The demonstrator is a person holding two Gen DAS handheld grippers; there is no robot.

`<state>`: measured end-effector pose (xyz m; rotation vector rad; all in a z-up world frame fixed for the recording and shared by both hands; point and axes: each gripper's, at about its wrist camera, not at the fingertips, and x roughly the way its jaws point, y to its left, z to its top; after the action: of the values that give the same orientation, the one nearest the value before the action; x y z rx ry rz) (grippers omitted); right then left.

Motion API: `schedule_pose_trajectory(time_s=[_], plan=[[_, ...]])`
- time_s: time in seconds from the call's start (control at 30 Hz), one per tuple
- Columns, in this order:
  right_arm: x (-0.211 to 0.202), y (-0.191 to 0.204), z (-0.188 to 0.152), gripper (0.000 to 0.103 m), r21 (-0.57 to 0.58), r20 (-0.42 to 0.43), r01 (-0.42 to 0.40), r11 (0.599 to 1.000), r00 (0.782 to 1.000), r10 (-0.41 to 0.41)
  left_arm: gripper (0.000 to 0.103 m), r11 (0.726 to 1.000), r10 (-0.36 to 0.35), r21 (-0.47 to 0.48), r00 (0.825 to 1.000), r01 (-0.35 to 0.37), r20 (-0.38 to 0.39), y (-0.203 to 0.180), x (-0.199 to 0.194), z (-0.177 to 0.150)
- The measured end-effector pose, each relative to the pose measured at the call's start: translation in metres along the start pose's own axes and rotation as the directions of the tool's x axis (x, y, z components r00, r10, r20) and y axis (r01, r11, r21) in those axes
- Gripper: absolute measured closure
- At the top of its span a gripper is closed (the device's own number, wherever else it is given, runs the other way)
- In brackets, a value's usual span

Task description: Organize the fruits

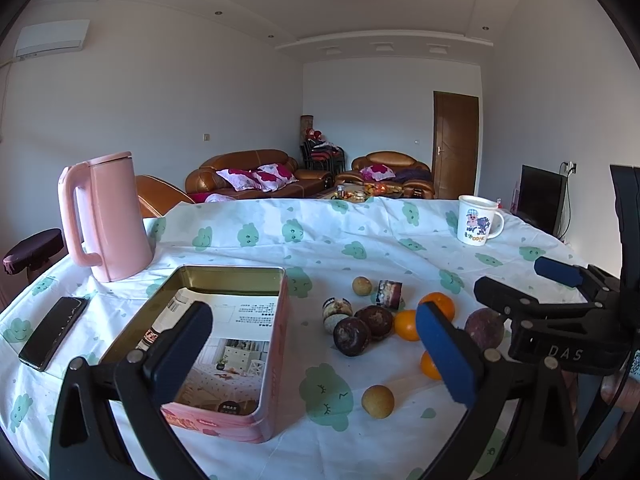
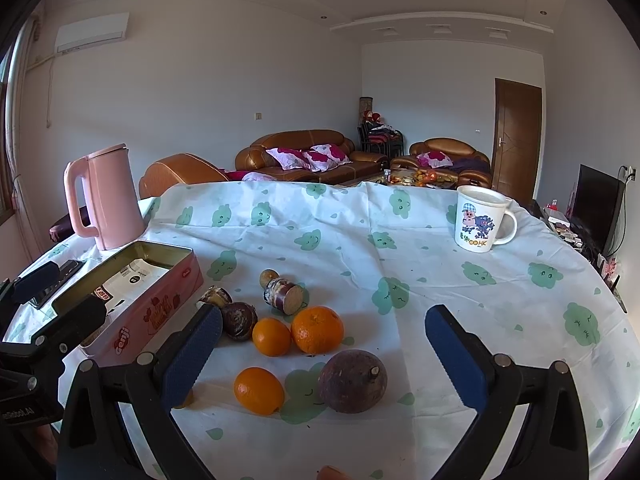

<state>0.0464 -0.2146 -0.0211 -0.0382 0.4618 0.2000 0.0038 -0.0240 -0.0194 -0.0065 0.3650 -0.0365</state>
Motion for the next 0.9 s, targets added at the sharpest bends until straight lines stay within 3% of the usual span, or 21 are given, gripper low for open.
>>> schedule_pose_trajectory(time_s=[0.9], plan=[[0.003, -0.011, -0.011, 0.001, -0.004, -0.01, -0.002, 1.0, 1.0, 0.002, 0.0, 0.999, -0.026, 0.043, 0.998, 0.029, -0.059, -0.014, 0.013, -0.012]])
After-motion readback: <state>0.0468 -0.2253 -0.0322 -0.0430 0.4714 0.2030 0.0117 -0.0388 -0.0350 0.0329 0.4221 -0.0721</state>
